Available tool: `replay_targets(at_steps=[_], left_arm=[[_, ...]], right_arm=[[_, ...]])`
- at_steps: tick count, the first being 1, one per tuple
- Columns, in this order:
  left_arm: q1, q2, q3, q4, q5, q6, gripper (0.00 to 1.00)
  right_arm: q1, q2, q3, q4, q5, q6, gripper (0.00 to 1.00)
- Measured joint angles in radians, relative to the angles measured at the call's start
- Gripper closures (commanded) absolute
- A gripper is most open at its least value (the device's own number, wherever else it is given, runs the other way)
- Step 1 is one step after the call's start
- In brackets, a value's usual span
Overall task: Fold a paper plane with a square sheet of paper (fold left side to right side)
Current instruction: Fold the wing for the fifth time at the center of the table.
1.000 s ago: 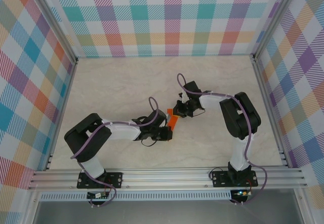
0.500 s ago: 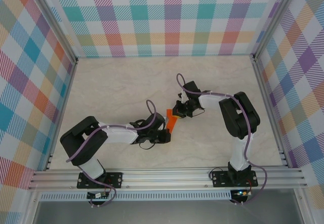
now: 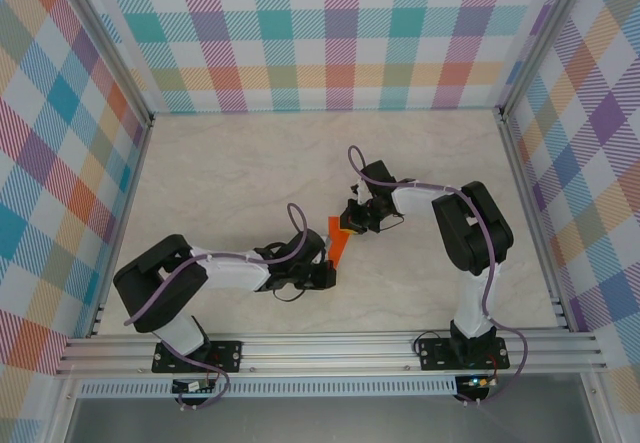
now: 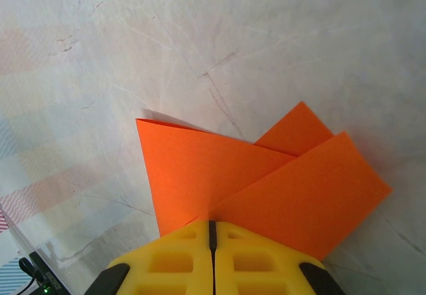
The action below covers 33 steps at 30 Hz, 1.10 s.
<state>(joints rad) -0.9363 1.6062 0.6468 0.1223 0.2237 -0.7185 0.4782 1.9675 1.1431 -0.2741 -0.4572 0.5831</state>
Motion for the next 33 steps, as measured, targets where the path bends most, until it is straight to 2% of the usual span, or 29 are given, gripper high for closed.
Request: replay_targets(at_steps=[7, 11, 18, 25, 33], left_arm=[[-0.022, -0.048, -0.036, -0.027, 0.003, -0.022, 0.98], [-0.025, -0.104, -0.038, -0.122, 0.014, -0.022, 0.96], [0.066, -0.162, 0.007, -0.181, 0.09, -0.014, 0.95], [0.121, -0.032, 0.166, -0.173, 0.135, 0.036, 0.98], [0.154, 0.11, 0.193, -0.173, 0.131, 0.064, 1.0]], right_arm=[[0.0, 0.0, 0.002, -0.002, 0.0, 0.0, 0.94], [0.0, 0.0, 0.002, -0.001, -0.001, 0.0, 0.94], [0.0, 0.0, 0.002, -0.001, -0.001, 0.0, 0.94], [0.0, 0.0, 0.002, -0.001, -0.002, 0.0, 0.94], [0.0, -0.013, -0.019, 0.025, 0.0, 0.0, 0.94]])
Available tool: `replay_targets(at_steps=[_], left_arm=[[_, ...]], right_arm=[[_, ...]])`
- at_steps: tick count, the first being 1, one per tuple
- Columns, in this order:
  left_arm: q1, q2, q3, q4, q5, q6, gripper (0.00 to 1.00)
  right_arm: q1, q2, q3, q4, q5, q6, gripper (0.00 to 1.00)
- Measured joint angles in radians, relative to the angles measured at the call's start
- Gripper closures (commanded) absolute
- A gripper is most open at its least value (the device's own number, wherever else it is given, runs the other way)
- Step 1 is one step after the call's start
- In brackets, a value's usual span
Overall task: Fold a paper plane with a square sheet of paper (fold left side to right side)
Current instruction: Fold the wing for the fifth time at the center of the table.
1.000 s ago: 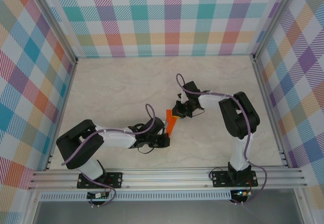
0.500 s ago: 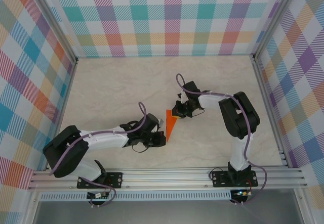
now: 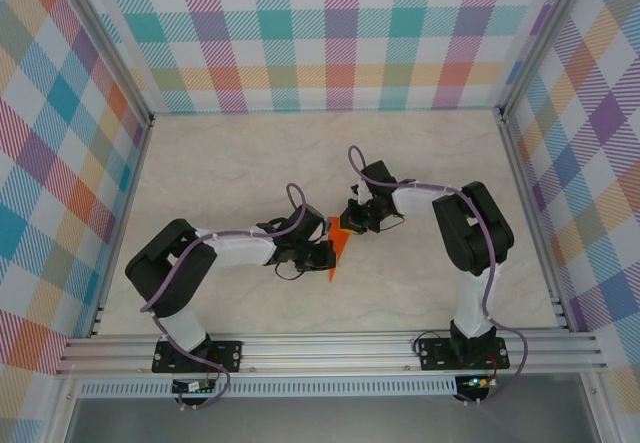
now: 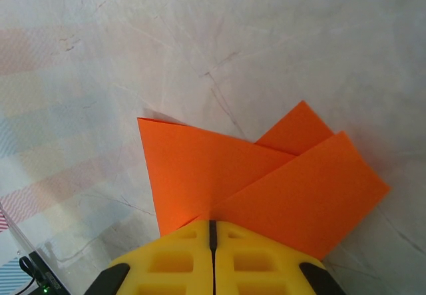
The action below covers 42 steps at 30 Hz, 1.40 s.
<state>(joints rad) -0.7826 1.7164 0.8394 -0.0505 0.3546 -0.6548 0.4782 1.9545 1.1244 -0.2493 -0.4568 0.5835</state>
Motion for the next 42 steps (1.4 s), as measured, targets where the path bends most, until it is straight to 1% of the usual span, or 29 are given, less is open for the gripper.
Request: replay_targets(at_steps=[5, 7, 9, 13, 15, 20, 24, 30, 35, 42], left_arm=[[-0.016, 0.013, 0.001, 0.0, -0.018, 0.006, 1.0], [-0.023, 0.013, 0.001, 0.001, -0.029, 0.005, 1.0], [-0.029, 0.013, 0.001, 0.003, -0.039, 0.005, 1.0], [-0.041, 0.013, 0.005, -0.002, -0.062, -0.002, 1.0], [-0.047, 0.013, 0.01, -0.007, -0.074, -0.003, 1.0], [-0.059, 0.013, 0.023, -0.031, -0.101, -0.003, 1.0], [-0.063, 0.013, 0.027, -0.038, -0.113, -0.003, 1.0], [-0.067, 0.013, 0.029, -0.045, -0.122, -0.003, 1.0], [-0.068, 0.013, 0.029, -0.045, -0.125, -0.003, 1.0], [-0.068, 0.013, 0.029, -0.04, -0.132, -0.007, 1.0]], right_arm=[[0.0, -0.079, -0.066, 0.03, 0.049, 0.004, 0.95], [0.0, -0.135, -0.073, 0.019, 0.071, 0.003, 0.95], [0.0, -0.2, -0.08, 0.019, 0.089, 0.003, 0.98], [0.003, -0.338, -0.133, 0.029, 0.109, 0.008, 0.99], [0.013, -0.363, -0.161, 0.032, 0.112, 0.014, 0.99], [0.072, -0.333, -0.215, 0.055, 0.115, 0.05, 1.0], [0.1, -0.258, -0.217, 0.1, 0.105, 0.076, 1.0], [0.098, -0.149, -0.17, 0.113, 0.129, 0.062, 1.0], [0.071, -0.108, -0.135, 0.126, 0.158, 0.027, 1.0], [0.026, -0.076, -0.13, 0.16, 0.077, -0.006, 1.0]])
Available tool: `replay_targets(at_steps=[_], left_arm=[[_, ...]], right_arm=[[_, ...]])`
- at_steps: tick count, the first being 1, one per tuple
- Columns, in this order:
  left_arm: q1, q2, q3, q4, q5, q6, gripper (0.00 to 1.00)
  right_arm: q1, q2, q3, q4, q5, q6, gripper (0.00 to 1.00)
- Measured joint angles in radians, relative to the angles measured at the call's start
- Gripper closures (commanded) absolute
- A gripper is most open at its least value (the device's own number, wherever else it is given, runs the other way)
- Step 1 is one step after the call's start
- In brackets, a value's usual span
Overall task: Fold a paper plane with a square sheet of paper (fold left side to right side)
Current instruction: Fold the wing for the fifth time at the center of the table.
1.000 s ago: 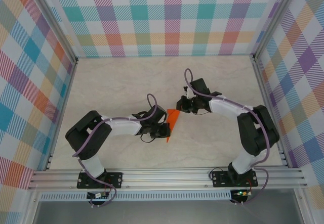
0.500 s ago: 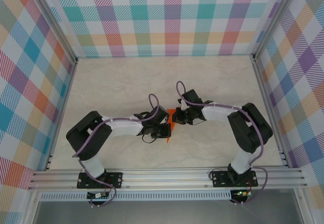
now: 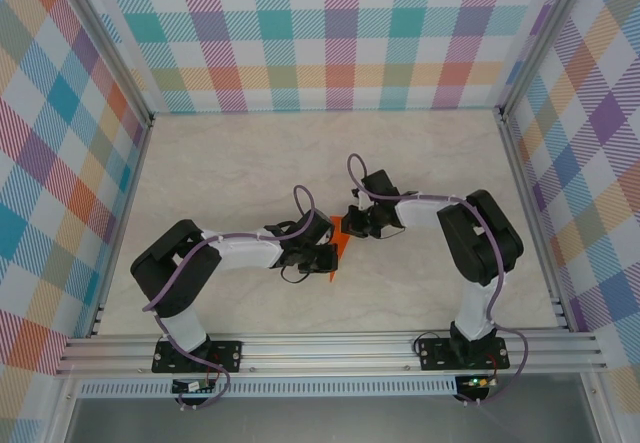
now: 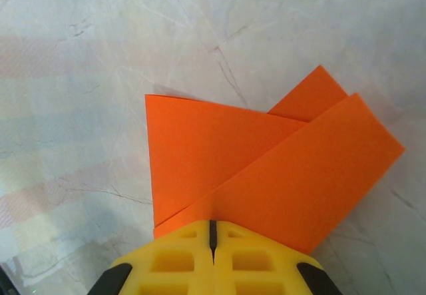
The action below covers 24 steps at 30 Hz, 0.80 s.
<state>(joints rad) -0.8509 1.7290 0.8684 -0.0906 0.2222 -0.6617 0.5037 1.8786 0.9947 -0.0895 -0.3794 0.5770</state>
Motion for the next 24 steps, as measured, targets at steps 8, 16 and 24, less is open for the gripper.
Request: replay_targets(at_steps=[8, 16, 24], left_arm=[[0.0, 0.0, -0.01, 0.026, -0.014, -0.009, 1.0], [0.0, 0.0, -0.015, 0.038, -0.014, -0.022, 1.0], [0.0, 0.0, -0.015, 0.042, -0.015, -0.023, 1.0]], right_arm=[[-0.07, 0.027, -0.004, 0.097, -0.042, -0.029, 0.99], [-0.128, 0.043, -0.004, 0.143, -0.051, -0.05, 0.98], [-0.193, 0.078, 0.008, 0.184, -0.135, -0.055, 0.96]])
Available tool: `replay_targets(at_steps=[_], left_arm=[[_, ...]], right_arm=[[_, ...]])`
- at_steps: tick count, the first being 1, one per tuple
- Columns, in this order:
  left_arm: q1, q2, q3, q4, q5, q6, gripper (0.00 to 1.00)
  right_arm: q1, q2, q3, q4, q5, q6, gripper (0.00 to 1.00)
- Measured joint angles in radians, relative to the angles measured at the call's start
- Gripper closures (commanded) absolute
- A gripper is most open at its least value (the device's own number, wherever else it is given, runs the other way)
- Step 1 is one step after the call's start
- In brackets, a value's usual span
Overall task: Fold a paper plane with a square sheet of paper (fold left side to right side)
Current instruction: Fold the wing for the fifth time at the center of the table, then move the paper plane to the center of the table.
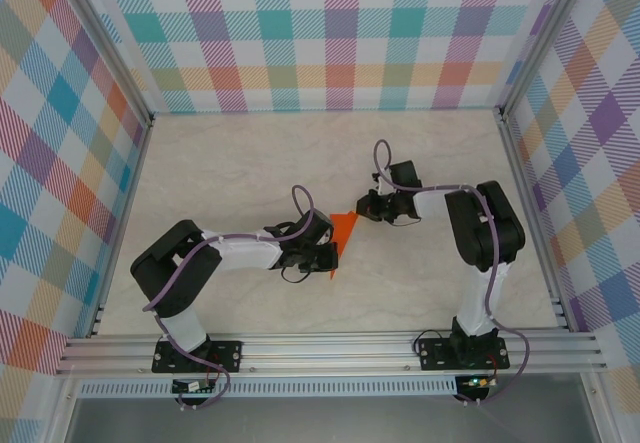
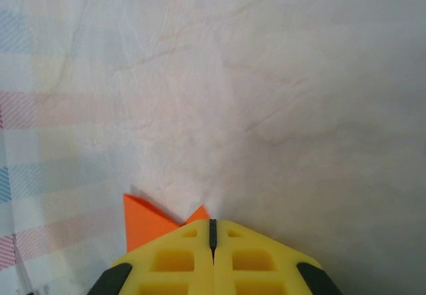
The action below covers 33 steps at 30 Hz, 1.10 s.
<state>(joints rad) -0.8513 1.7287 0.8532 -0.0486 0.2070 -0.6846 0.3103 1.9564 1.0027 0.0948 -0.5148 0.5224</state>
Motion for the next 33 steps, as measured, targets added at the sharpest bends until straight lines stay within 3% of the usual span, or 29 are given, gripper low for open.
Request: replay_targets(at_steps=[6, 11, 16, 20, 24, 28, 33], left_arm=[[0.0, 0.0, -0.005, 0.01, 0.002, -0.007, 0.99], [0.0, -0.014, -0.008, 0.013, 0.016, -0.016, 0.9], [0.011, -0.127, -0.006, -0.027, -0.013, -0.025, 0.73], [0.027, -0.328, -0.006, -0.089, -0.203, -0.039, 0.6], [0.041, -0.548, -0.033, -0.16, -0.462, -0.099, 0.53], [0.045, -0.75, -0.153, -0.232, -0.66, -0.196, 0.48], [0.049, -0.918, -0.287, -0.338, -0.782, -0.283, 0.46]], right_arm=[[-0.073, 0.017, 0.063, -0.017, 0.039, -0.02, 0.88], [-0.077, -0.055, 0.047, -0.075, 0.077, -0.04, 0.69], [-0.061, -0.255, -0.043, -0.138, 0.112, -0.019, 0.44], [0.006, -0.409, -0.112, -0.206, 0.175, 0.015, 0.3], [0.158, -0.492, -0.126, -0.306, 0.286, 0.05, 0.18], [0.297, -0.491, -0.116, -0.382, 0.388, 0.098, 0.16], [0.379, -0.372, -0.04, -0.429, 0.48, 0.151, 0.19]])
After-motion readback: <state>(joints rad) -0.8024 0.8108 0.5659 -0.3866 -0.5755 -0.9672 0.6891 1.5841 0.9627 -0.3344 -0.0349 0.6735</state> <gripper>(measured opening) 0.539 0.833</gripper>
